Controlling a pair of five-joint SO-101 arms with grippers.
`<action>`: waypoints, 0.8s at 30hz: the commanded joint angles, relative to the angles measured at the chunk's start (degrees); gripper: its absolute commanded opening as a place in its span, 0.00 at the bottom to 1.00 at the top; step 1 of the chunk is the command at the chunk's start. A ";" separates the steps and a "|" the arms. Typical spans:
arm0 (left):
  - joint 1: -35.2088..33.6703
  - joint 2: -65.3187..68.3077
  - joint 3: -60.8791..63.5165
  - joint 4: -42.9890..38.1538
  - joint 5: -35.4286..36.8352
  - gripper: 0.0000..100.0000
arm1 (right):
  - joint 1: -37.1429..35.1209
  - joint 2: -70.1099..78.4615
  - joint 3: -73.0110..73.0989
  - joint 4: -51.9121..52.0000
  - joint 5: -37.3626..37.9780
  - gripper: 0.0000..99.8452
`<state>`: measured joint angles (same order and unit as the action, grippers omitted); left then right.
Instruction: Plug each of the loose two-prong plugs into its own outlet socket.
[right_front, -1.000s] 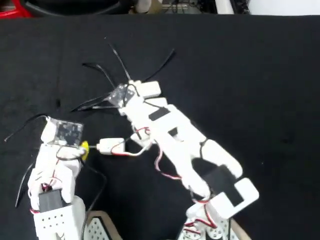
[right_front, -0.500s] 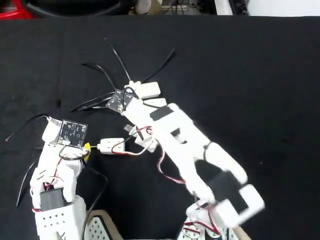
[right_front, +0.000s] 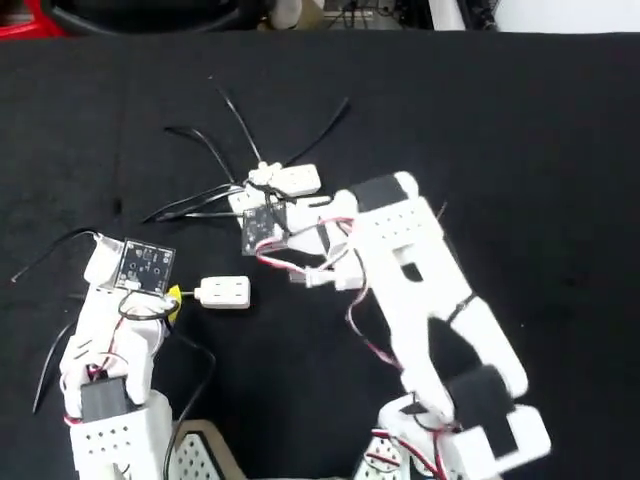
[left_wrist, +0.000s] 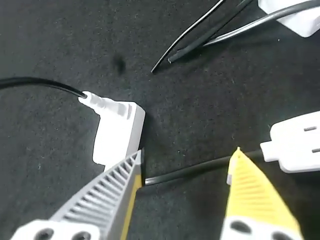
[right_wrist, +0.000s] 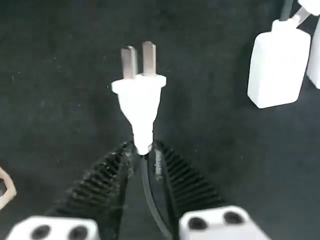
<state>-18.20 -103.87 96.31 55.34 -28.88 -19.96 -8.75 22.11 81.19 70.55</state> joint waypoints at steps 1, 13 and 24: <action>0.75 -0.09 1.01 0.35 -0.62 0.27 | 3.34 1.45 -5.93 0.26 -5.63 0.17; 0.75 -0.09 1.01 1.76 -3.43 0.27 | 10.11 -1.45 -6.81 5.01 -51.87 0.24; 0.75 -0.09 1.01 2.11 -3.78 0.27 | 0.26 -1.19 10.86 -14.07 -117.54 0.24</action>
<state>-18.20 -103.87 96.31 57.19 -32.04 -17.49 -9.89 30.64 75.12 -33.80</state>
